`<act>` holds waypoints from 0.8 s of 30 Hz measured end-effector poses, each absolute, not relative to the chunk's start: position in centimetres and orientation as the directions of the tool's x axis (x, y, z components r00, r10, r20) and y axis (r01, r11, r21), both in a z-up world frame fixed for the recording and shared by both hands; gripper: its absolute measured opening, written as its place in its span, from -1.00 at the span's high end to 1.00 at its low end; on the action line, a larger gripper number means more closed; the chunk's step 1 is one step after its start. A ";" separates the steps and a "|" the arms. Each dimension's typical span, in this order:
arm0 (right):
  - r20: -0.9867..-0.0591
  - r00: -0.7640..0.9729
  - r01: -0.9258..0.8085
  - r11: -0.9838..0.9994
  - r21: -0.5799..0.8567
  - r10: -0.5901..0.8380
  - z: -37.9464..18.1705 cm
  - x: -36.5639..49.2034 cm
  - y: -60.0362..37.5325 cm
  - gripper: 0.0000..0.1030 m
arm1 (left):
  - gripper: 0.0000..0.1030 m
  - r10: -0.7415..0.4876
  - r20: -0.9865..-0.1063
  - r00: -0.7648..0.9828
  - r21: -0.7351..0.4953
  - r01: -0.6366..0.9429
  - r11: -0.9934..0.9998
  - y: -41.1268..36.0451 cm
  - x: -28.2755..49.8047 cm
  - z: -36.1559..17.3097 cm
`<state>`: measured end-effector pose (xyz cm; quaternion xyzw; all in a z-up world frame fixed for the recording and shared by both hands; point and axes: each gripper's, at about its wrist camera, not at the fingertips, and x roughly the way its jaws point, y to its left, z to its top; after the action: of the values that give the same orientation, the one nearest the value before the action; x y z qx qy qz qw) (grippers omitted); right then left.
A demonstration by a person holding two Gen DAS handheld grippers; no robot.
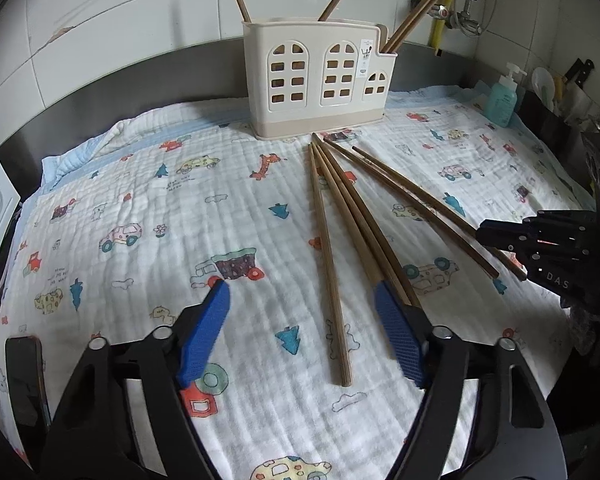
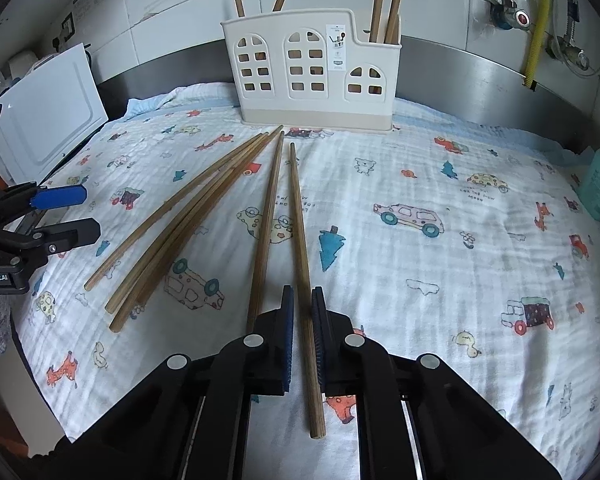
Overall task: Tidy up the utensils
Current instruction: 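Close the left tool on a chopstick while the right tool grasps another chopstick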
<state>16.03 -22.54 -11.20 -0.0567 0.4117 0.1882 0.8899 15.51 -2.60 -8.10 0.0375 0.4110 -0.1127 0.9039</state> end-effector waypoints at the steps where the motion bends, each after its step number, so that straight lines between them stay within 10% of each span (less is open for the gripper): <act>1: -0.755 0.589 -0.381 0.923 0.053 0.287 -11.3 16.1 -22.6 0.84 | -0.24 -0.176 -0.758 0.628 -0.026 0.240 0.970 -2.8 15.7 -8.3; 12: -0.758 0.584 -0.381 0.923 0.061 0.291 -11.7 16.1 -22.8 0.85 | 0.55 -0.198 -0.798 0.569 -0.054 0.260 0.964 -4.2 17.4 -9.6; 24: -0.756 0.585 -0.382 0.922 0.062 0.293 -11.7 16.0 -22.8 0.85 | 0.74 -0.206 -0.827 0.523 -0.080 0.253 0.964 -4.8 18.4 -10.8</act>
<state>16.02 -22.79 -11.71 -0.0535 0.4141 0.1898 0.8886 18.43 -4.81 -10.83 0.0253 0.4704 -0.1315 0.8722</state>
